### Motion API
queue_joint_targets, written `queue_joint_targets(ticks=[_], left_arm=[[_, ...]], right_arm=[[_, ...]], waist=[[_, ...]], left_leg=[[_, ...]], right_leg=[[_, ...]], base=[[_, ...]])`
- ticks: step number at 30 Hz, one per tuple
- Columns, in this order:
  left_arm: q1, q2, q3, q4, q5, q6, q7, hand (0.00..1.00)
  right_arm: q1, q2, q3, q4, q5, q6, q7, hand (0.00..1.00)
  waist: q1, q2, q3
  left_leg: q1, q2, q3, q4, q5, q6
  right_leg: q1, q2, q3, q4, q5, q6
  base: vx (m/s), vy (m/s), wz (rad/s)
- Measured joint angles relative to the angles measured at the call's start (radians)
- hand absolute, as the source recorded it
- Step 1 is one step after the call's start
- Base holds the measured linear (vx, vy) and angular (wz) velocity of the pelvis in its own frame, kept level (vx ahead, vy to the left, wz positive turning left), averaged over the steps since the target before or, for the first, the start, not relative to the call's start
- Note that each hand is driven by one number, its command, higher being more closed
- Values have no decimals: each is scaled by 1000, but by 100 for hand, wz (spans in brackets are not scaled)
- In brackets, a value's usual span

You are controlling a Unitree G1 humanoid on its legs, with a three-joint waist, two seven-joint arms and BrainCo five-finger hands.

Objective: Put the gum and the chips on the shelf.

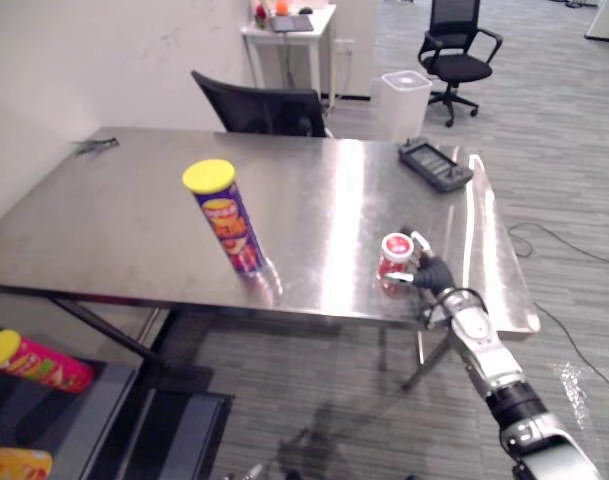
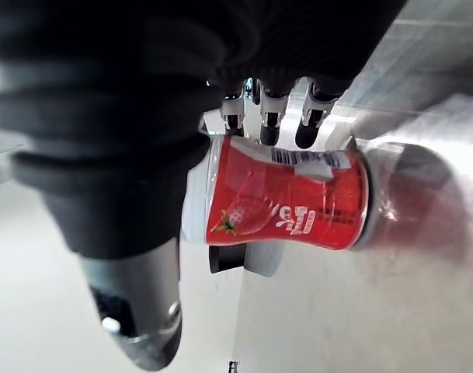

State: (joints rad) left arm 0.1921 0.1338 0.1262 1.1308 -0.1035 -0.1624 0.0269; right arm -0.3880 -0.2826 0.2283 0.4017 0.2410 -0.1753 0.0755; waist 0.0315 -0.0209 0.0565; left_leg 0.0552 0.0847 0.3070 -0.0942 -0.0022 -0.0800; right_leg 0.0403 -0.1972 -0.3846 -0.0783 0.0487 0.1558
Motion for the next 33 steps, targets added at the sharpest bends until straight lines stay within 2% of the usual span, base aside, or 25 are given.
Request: queue_joint_targets(ticks=[7,8,18,22,29,31,33], left_arm=[[0,-2,0,-19,0,1,3,0],[0,-2,0,-20,0,1,4,0],[-2,-3,0,-30,0,1,8,0],[-4,-3,1,-37,0,2,9,0],[-4,-5,10,-38,1,11,9,0],[-4,-5,13,-38,1,12,9,0],[-4,-7,21,-38,3,12,9,0]], right_arm=[[-51,21,15,52,3,5,-2,0],[-55,24,15,56,3,5,-3,100],[-122,59,16,114,3,20,-26,100],[-128,60,16,123,2,21,-29,100],[-128,65,15,122,0,22,-43,100],[-126,65,11,112,-1,24,-46,100],[-86,64,-29,-6,-3,30,-50,100]], waist=[[4,0,23],[5,0,26],[12,-1,49],[26,-3,50],[26,-3,50],[25,-4,50],[25,-5,51]], left_leg=[[-1,-1,-11,-1,0,0],[-1,-2,-13,-1,0,0],[1,-2,-13,-1,0,0],[1,-2,-13,-1,0,0],[4,-2,-13,-1,0,0],[4,-2,-15,-1,0,0],[5,-2,-22,0,0,0]], right_leg=[[9,0,-12,-7,0,1],[12,0,-14,-9,1,1],[15,0,-16,-10,2,-1],[16,0,-16,-11,2,-1],[19,0,-16,-11,2,-1],[21,-1,-18,-11,2,-1],[26,-1,-24,-10,2,-1]], base=[[-1,-14,5],[4,-14,5],[0,-1,0],[0,0,0],[0,0,0],[0,0,2],[1,-1,9]])
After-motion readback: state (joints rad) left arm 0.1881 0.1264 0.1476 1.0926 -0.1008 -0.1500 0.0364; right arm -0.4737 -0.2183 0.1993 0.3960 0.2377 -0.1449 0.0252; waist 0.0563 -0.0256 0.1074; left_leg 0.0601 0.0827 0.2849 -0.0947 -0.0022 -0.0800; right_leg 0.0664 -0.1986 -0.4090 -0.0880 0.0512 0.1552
